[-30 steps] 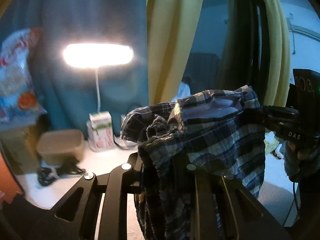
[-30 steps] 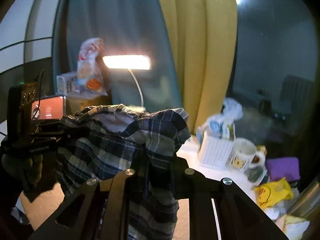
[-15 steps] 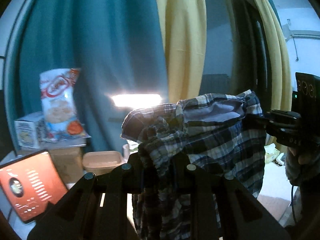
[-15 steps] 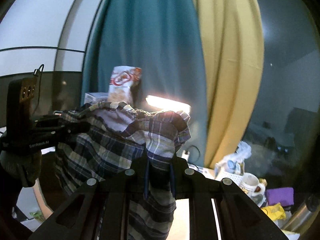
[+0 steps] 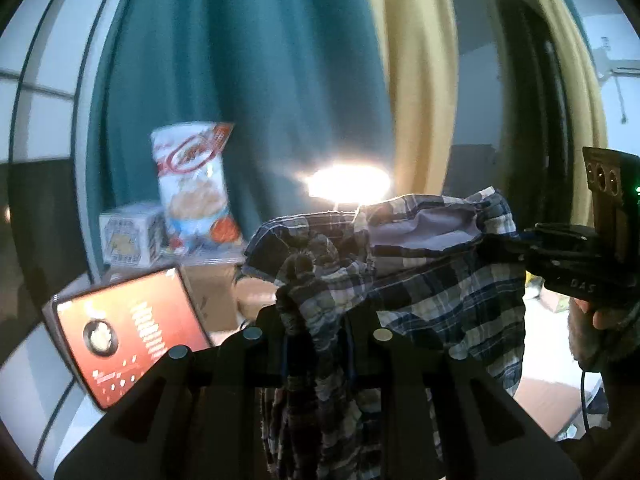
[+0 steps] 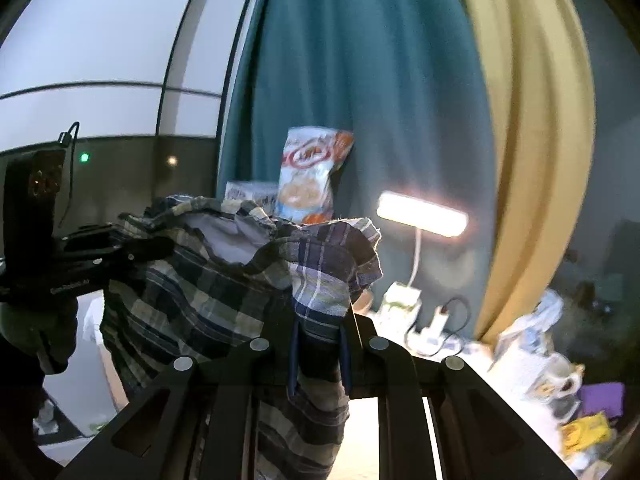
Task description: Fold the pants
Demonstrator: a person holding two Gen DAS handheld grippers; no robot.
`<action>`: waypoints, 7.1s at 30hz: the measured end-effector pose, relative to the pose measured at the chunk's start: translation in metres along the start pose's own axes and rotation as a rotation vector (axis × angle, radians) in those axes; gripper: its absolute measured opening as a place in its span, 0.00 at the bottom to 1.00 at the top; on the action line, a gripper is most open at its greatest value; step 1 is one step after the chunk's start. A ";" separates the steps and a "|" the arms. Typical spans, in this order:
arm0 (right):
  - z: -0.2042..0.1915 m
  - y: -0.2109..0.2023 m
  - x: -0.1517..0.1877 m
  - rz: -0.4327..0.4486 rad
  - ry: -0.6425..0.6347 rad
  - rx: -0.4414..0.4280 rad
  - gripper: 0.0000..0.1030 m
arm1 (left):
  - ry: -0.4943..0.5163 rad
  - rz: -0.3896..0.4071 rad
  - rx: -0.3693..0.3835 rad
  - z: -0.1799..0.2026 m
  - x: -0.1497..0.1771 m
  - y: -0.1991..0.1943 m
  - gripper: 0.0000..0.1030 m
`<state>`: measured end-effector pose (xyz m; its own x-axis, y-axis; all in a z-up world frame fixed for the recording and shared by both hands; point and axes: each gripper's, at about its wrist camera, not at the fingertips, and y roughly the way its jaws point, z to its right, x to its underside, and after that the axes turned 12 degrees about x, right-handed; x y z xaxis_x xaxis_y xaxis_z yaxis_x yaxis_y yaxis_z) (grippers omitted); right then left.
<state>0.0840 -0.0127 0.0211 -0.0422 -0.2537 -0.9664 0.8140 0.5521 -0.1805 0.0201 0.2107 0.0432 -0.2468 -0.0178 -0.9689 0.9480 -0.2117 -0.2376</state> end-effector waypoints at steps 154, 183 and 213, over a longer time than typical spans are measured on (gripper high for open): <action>0.078 -0.125 0.068 -0.105 0.183 0.437 0.87 | 0.014 0.116 -0.115 0.116 0.024 -0.027 0.99; 0.080 -0.126 0.069 -0.109 0.189 0.441 0.87 | 0.011 0.087 -0.083 0.123 0.025 -0.024 0.99; 0.081 -0.126 0.069 -0.109 0.190 0.442 0.87 | 0.004 0.088 -0.075 0.128 0.027 -0.023 0.99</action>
<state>0.0255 -0.1642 -0.0078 -0.2121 -0.1195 -0.9699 0.9652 0.1301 -0.2271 -0.0345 0.0902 0.0310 -0.1611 -0.0294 -0.9865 0.9784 -0.1361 -0.1557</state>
